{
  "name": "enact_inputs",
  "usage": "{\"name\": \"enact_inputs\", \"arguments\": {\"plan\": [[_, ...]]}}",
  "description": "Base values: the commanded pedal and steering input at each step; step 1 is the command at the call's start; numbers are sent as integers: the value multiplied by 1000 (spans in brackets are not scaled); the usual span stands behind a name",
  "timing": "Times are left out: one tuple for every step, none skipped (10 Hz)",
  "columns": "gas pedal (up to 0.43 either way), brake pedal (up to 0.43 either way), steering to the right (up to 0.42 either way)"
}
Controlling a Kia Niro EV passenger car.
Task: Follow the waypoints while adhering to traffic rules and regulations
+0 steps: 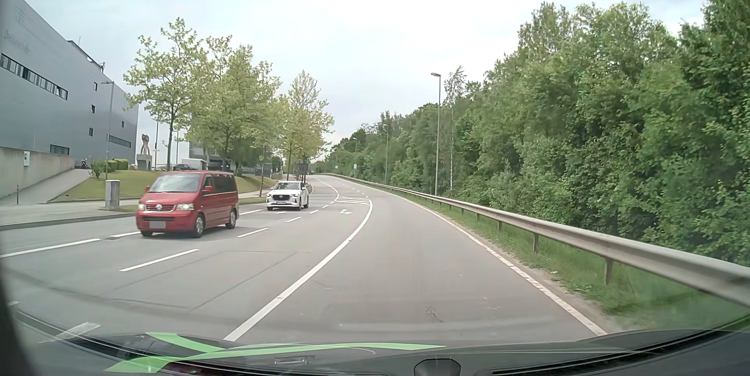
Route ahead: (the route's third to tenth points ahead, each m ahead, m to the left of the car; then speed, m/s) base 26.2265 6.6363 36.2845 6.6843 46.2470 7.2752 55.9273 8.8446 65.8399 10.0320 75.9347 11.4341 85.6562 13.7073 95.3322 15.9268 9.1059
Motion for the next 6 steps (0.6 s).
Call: {"name": "enact_inputs", "arguments": {"plan": [[87, 0, -6], [87, 0, -6], [87, 0, -6], [87, 0, -5], [87, 0, -5], [87, 0, -4]]}}
